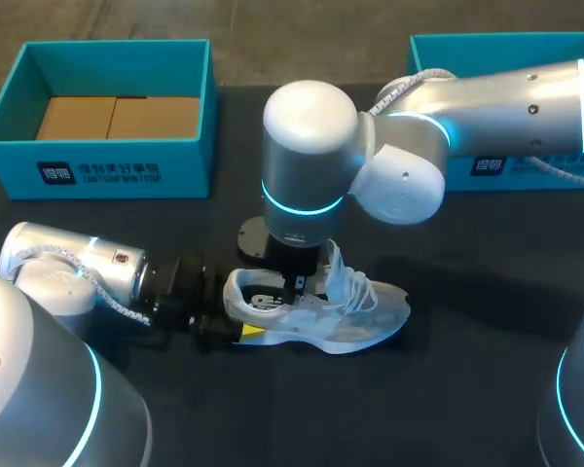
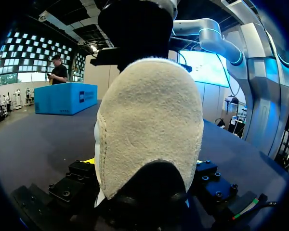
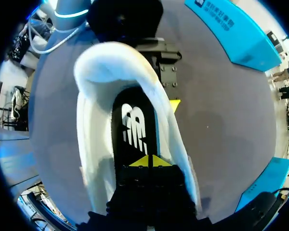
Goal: Take the shoe out of the shoebox, open the shoe tongue, remove and reinsert the insole, then place the shoe into the shoebox
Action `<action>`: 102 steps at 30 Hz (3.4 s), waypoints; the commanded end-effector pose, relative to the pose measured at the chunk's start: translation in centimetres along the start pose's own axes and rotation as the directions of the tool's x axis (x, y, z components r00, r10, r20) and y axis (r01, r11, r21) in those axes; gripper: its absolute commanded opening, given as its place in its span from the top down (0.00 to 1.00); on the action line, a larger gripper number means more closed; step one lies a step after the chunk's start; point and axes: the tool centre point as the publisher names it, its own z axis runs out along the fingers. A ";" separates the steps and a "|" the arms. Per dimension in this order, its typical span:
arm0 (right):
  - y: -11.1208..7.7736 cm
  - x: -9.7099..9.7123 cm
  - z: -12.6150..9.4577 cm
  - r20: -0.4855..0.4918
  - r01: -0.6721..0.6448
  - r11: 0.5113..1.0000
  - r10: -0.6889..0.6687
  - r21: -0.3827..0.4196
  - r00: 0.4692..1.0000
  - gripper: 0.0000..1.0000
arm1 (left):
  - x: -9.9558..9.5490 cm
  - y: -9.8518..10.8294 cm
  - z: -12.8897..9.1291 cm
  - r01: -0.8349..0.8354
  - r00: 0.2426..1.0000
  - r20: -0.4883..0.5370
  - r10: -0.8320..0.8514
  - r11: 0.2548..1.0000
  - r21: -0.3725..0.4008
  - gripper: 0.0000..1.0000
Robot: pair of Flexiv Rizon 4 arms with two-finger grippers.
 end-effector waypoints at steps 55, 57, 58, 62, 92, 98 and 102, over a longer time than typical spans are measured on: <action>-3.1 2.8 4.5 -0.216 -0.031 0.995 0.050 0.090 0.975 0.77 | -0.1 0.6 0.0 0.000 1.000 0.001 0.000 1.000 -0.001 1.00; -3.2 3.2 4.5 -0.238 -0.026 0.995 0.049 0.099 0.970 1.00 | -0.1 0.6 0.0 0.000 1.000 0.001 0.000 1.000 -0.001 1.00; -3.2 3.3 4.4 -0.249 -0.026 0.994 0.051 0.105 0.967 1.00 | -0.1 0.6 0.0 0.000 1.000 0.001 0.000 1.000 -0.001 1.00; -3.7 4.0 3.9 -0.263 -0.033 0.994 0.061 0.108 0.963 1.00 | -0.1 0.6 0.0 0.000 1.000 0.001 0.000 1.000 -0.001 1.00; -5.4 2.6 -2.7 -0.045 -0.080 0.926 0.069 -0.370 0.997 1.00 | -0.1 0.6 0.0 0.000 1.000 0.001 0.000 1.000 -0.001 1.00; -5.7 2.3 -2.7 -0.039 -0.081 0.902 0.071 -0.423 0.997 1.00 | -0.1 0.6 0.0 0.000 1.000 0.001 0.000 1.000 -0.001 1.00; -5.7 2.0 -3.0 -0.029 -0.068 0.878 0.062 -0.474 0.998 1.00 | -0.1 0.6 0.0 0.000 1.000 0.001 0.000 1.000 -0.001 1.00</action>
